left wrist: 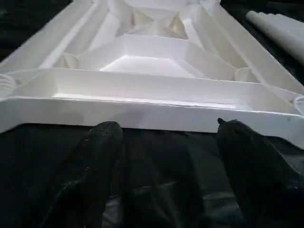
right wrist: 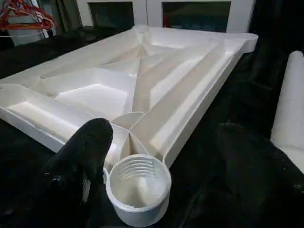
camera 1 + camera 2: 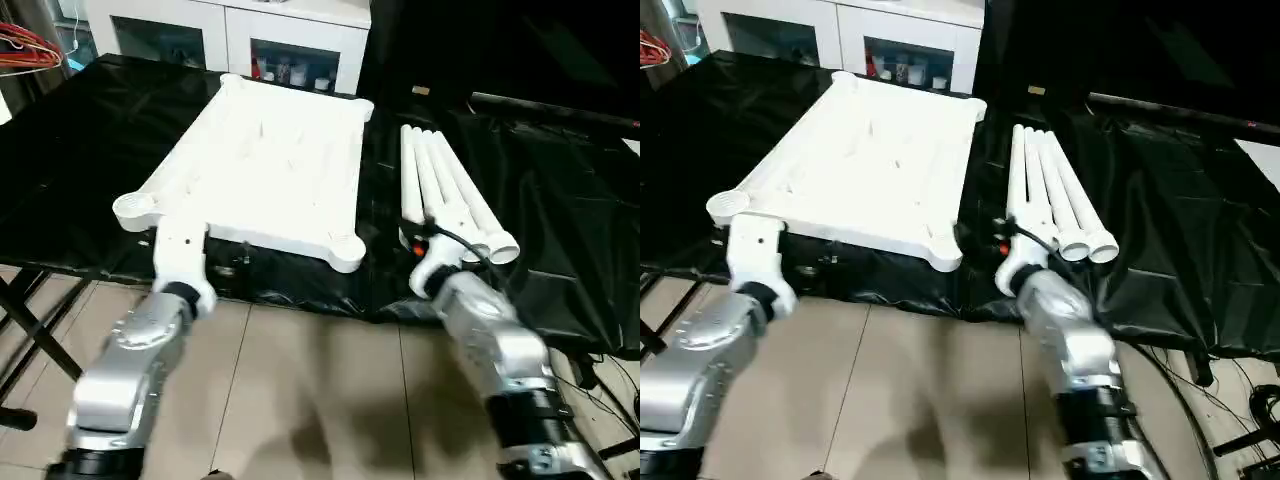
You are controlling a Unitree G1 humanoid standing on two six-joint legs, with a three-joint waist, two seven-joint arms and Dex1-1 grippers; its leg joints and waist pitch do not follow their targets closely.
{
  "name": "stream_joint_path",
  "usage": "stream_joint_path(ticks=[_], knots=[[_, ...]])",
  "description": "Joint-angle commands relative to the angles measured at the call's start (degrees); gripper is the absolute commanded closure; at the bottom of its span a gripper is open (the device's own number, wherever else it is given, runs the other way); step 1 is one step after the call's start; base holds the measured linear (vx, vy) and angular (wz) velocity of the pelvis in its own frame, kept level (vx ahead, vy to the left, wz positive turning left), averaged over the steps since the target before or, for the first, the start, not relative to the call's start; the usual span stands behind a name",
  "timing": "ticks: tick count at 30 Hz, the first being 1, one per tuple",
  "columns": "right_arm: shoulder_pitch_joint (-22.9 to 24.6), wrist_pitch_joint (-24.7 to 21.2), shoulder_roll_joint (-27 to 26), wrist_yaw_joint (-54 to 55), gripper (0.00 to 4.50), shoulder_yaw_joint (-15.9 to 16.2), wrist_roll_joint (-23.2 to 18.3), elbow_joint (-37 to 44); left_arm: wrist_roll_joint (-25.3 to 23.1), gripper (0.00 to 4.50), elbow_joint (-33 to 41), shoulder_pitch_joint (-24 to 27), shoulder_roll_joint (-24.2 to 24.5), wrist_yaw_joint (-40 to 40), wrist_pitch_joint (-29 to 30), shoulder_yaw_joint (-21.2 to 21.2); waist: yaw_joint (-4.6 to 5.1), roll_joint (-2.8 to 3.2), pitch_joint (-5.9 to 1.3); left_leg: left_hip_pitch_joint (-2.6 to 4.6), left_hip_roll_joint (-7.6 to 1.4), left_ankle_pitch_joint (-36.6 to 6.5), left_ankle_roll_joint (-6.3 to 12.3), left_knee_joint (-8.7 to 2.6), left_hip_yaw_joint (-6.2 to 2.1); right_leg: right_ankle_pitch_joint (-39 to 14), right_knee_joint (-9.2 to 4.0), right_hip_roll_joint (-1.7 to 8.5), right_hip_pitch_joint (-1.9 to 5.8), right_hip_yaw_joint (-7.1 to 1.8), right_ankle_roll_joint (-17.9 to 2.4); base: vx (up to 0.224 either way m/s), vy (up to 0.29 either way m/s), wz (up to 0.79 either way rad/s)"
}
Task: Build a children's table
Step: Move to table
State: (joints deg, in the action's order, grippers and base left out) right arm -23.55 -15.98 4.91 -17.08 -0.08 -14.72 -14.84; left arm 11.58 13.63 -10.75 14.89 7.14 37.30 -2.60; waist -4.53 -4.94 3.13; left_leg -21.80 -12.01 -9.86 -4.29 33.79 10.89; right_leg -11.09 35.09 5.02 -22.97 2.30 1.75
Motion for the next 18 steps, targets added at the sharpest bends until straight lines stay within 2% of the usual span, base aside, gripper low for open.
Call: stream_joint_path(ticks=[1, 2, 3, 4, 5, 6, 7, 8, 9, 10, 11, 12, 13, 14, 15, 16, 17, 18], knots=[[-0.6, -1.1, -0.1, 0.6, 0.59, -0.6, 0.1, -1.3, 0.4, 0.87, 0.5, -1.0, -0.7, 0.6, 0.3, -0.1, 0.53, 2.17, -3.32, 3.46, -0.95, -29.4, -4.11, -5.16, -0.88, -20.0, -4.94, 0.93, 1.67, -0.69, -6.2, 0.0, 0.0, 0.0], [-0.8, -1.4, -0.2, 0.6, 0.59, -0.6, -0.3, -1.8, 0.3, 0.87, 0.2, -1.3, -0.8, 0.7, -0.1, -0.5, 0.67, 2.21, -3.16, 4.0, -0.93, -31.9, -3.65, -5.28, -0.89, -22.7, -5.36, 0.75, 1.72, -0.38, -6.4, 0.0, 0.0, 0.0], [-1.0, -1.2, -0.3, 0.3, 0.59, -0.5, -0.4, -1.8, 0.3, 0.87, 0.1, -1.4, -0.8, 0.9, 0.0, -0.5, 0.88, 2.15, -2.74, 4.82, -0.71, -35.3, -2.57, -5.31, -0.82, -27.9, -6.36, 0.56, 1.92, 0.1, -6.5, 0.0, 0.0, 0.0], [-1.1, -0.8, -0.3, 0.0, 0.59, -0.5, -0.5, -1.8, 0.2, 0.87, 0.1, -1.5, -0.7, 1.0, 0.0, -0.4, 1.24, 2.31, -2.16, 6.52, -0.51, -39.3, -2.09, -5.01, -0.76, -34.3, -7.66, 0.25, 1.51, 1.05, -6.3, 0.0, 0.0, 0.0], [-1.1, -0.8, -0.3, 0.0, 0.59, -0.5, -0.5, -1.8, 0.2, 0.87, 0.1, -1.5, -0.7, 1.0, 0.0, -0.4, 1.45, 2.23, -2.08, 7.02, -0.41, -39.9, -1.9, -4.97, -0.86, -36.3, -8.07, 0.26, 1.93, 1.38, -5.8, 0.0, 0.0, 0.0], [-1.5, -0.2, -0.6, -0.8, 0.59, -0.8, -0.6, -1.9, 0.7, 0.87, 0.2, -1.8, -0.5, 0.9, 0.3, -0.4, 1.49, 2.41, -2.08, 6.53, -0.39, -38.2, -1.52, -5.28, -1.05, -37.4, -8.39, 0.79, 3.47, 1.42, -5.3, 0.062, 0.017, -0.16], [-1.8, 0.0, -0.6, -0.9, 0.59, -0.6, -0.4, -2.2, 0.9, 0.87, 0.2, -1.9, -0.6, 0.9, 0.4, -0.4, 1.87, 2.47, -2.0, 6.42, -0.17, -37.6, -1.17, -5.27, -1.1, -39.2, -8.72, 1.07, 4.44, 1.76, -4.6, 0.062, 0.017, -0.16], [-2.1, 0.2, -0.6, -1.1, 0.59, -0.6, -0.4, -2.4, 1.0, 0.87, 0.2, -2.0, -0.6, 0.9, 0.3, -0.4, 1.6, 2.68, -2.21, 6.21, -0.21, -36.3, -0.96, -5.52, -1.21, -38.8, -8.51, 1.46, 5.17, 1.52, -4.7, 0.089, 0.018, -0.17], [-2.3, 0.3, -0.6, -1.3, 0.59, -0.7, -0.5, -2.6, 0.9, 0.87, 0.2, -2.1, -0.8, 1.0, 0.3, -0.4, 1.59, 2.71, -2.68, 5.2, 0.04, -32.6, -0.51, -5.74, -1.19, -37.2, -8.36, 1.77, 6.6, 1.21, -5.4, 0.098, 0.018, -0.15], [-2.3, 0.3, -0.6, -1.5, 0.59, -0.7, -0.6, -2.6, 0.9, 0.87, 0.2, -2.1, -0.9, 1.0, 0.4, -0.5, 1.34, 3.02, -2.87, 5.24, 0.0, -29.7, 0.07, -6.04, -1.09, -34.9, -8.22, 1.75, 7.02, 1.07, -6.4, 0.098, 0.018, -0.15], [-2.4, 0.2, -0.7, -1.6, 0.59, -0.7, -0.7, -2.5, 1.0, 0.87, 0.3, -2.0, -1.0, 1.0, 0.4, -0.5, 1.53, 2.79, -2.86, 5.49, 0.01, -29.1, 0.37, -6.11, -1.02, -33.4, -8.05, 1.52, 6.96, 1.06, -7.2, 0.1, 0.006, -0.08], [-2.4, 0.2, -0.7, -1.7, 0.59, -0.6, -0.7, -2.5, 0.9, 0.87, 0.5, -1.9, -1.1, 1.1, 0.3, -0.5, 1.47, 2.7, -3.28, 5.66, 0.02, -26.4, 1.01, -6.32, -0.93, -28.3, -7.45, 1.28, 7.56, 0.77, -9.5, 0.126, -0.005, -0.01], [-2.3, 0.2, -0.6, -1.9, 0.59, -0.4, -0.6, -2.3, 0.8, 0.87, 0.5, -1.9, -1.1, 1.0, 0.3, -0.6, 1.43, 2.73, -3.56, 5.68, 0.08, -24.3, 1.54, -6.32, -0.8, -24.9, -7.08, 1.17, 7.9, 0.64, -10.8, 0.126, -0.005, -0.01], [-2.1, 0.3, -0.5, -2.7, 0.59, 0.4, -0.3, -1.9, 0.6, 0.87, 0.9, -1.6, -1.2, 0.8, 0.4, -0.8, 1.34, 2.82, -4.11, 5.87, 0.34, -19.6, 2.88, -6.22, -0.51, -17.7, -6.2, 0.87, 8.5, 0.56, -13.2, 0.147, -0.002, 0.04], [-1.9, 0.2, -0.3, -3.5, 0.59, 1.4, 0.3, -1.7, 0.6, 0.87, 1.2, -1.1, -1.1, 0.8, 0.5, -0.9, 1.24, 2.71, -4.35, 5.98, 0.81, -15.3, 4.26, -6.0, -0.26, -11.0, -5.41, 0.47, 9.05, 0.44, -14.9, 0.16, 0.006, 0.04], [-1.8, 0.3, -0.1, -3.8, 0.59, 1.8, 0.5, -1.6, 0.6, 0.87, 1.2, -1.0, -1.1, 0.6, 0.6, -0.9, 1.07, 2.66, -4.47, 5.86, 1.32, -11.2, 5.76, -5.67, -0.15, -5.9, -4.83, 0.06, 9.75, 0.34, -15.8, 0.16, 0.006, 0.04], [-1.7, 0.7, 0.0, -4.3, 0.59, 2.4, 1.0, -1.4, 0.6, 0.87, 1.3, -0.9, -1.0, 0.5, 0.6, -1.0, 0.92, 2.82, -4.45, 5.95, 1.55, -9.5, 6.21, -5.56, -0.13, -4.1, -4.61, -0.05, 9.98, 0.33, -16.1, 0.153, 0.0, 0.04], [-1.5, 0.8, 0.2, -4.7, 0.59, 2.8, 1.3, -1.1, 0.6, 0.87, 1.3, -0.7, -1.1, 0.3, 0.5, -1.1, 0.71, 2.6, -4.56, 5.85, 2.04, -6.2, 7.41, -5.07, -0.18, -0.9, -4.29, -0.54, 10.68, 0.16, -15.8, 0.167, -0.017, 0.08]])
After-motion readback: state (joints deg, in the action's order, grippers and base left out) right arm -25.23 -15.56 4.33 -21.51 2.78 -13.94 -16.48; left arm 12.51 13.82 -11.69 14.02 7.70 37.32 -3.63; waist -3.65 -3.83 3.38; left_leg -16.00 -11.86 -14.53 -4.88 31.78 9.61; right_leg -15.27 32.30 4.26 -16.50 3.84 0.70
